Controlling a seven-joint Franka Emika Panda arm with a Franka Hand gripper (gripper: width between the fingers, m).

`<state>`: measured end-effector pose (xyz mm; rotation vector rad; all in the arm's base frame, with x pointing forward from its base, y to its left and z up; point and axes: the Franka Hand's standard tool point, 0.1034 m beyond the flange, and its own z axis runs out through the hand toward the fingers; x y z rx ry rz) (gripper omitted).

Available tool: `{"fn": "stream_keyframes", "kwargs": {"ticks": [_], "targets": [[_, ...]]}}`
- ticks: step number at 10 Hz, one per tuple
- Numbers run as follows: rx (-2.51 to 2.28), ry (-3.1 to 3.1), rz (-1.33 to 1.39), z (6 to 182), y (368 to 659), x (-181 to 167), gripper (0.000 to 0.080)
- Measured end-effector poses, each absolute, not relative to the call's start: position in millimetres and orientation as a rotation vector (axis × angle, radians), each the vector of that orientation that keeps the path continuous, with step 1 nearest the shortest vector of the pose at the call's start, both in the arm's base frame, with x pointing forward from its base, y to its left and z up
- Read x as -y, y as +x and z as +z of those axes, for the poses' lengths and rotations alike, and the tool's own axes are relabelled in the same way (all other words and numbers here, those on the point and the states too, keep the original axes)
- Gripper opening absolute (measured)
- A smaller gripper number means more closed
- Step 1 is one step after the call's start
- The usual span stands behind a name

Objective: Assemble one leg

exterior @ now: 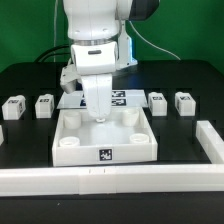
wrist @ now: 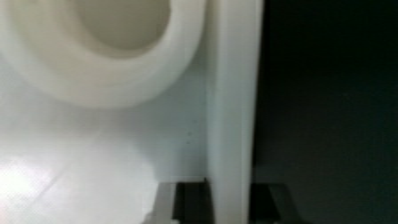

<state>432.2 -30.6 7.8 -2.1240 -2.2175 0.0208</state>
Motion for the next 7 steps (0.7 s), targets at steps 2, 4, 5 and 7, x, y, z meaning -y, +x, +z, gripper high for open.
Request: {"fn": "stream_keyframes", "kwargs": {"ticks": [2,4,5,7], "targets": [[2.218,-2.124,0.021,7.8,432.3,30.6,0.006],[2.218,-2.124,0.02,7.8,432.3,30.6,0.006],[2.209,-2.135,0.016,7.9,434.9,27.9,0.006],[2.161,-2.193,-0.018,8.5,454.2,3.5,0.006]]}}
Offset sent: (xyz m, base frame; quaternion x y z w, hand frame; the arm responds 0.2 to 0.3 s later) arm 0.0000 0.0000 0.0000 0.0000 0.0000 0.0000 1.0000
